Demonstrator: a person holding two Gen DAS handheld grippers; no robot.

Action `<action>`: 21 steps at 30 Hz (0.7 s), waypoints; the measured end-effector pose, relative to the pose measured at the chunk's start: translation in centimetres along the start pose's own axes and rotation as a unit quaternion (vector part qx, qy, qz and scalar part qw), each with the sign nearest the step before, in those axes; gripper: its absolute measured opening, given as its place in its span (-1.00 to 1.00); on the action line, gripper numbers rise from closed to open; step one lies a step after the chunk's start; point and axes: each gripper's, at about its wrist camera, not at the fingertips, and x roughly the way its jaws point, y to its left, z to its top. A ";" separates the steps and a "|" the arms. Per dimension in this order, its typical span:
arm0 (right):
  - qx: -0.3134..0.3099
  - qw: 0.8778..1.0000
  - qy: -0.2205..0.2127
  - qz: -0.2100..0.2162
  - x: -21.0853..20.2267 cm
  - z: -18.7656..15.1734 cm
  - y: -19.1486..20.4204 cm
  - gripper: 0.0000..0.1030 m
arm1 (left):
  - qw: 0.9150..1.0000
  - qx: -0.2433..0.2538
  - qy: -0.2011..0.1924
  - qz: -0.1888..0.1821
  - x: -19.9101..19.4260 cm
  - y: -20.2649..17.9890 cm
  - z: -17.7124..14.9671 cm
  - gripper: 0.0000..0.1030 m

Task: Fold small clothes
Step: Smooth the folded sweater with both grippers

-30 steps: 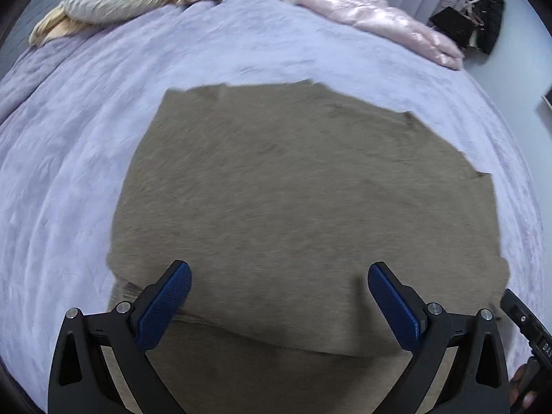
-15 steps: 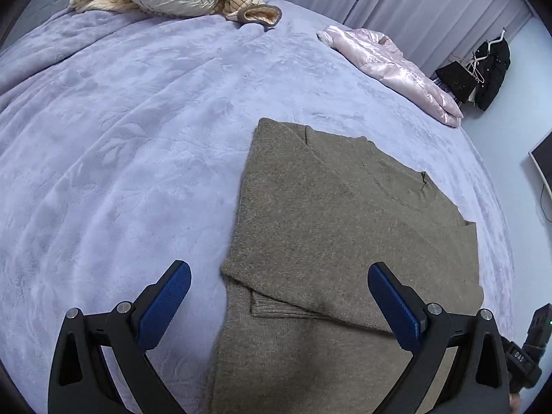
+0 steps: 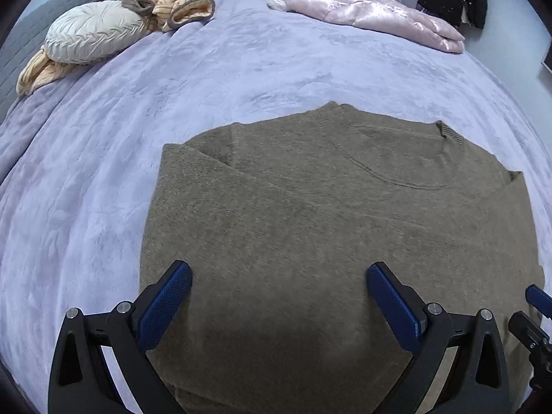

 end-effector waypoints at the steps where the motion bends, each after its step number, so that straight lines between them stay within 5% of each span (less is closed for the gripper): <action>1: -0.005 1.000 0.005 -0.005 0.7 0.2 0.3 0.49 | 1.000 -0.012 0.008 -0.002 0.8 1.0 0.5 1.00; 5: -0.019 0.996 0.025 -0.078 4.4 1.0 0.2 0.49 | 0.998 -0.043 0.023 -0.028 3.3 3.7 2.0 1.00; 10: -0.028 0.996 0.019 -0.084 4.9 1.2 -0.3 0.55 | 1.000 -0.022 0.010 -0.003 1.6 2.8 2.0 1.00; 16: -0.015 0.998 -0.004 -0.068 1.5 0.6 0.9 0.56 | 0.999 0.018 -0.034 -0.031 -4.2 -0.2 -2.4 1.00; 21: -0.071 0.995 0.014 -0.064 0.8 -1.4 3.7 0.56 | 0.998 0.047 -0.032 -0.029 -5.3 -1.9 -5.5 1.00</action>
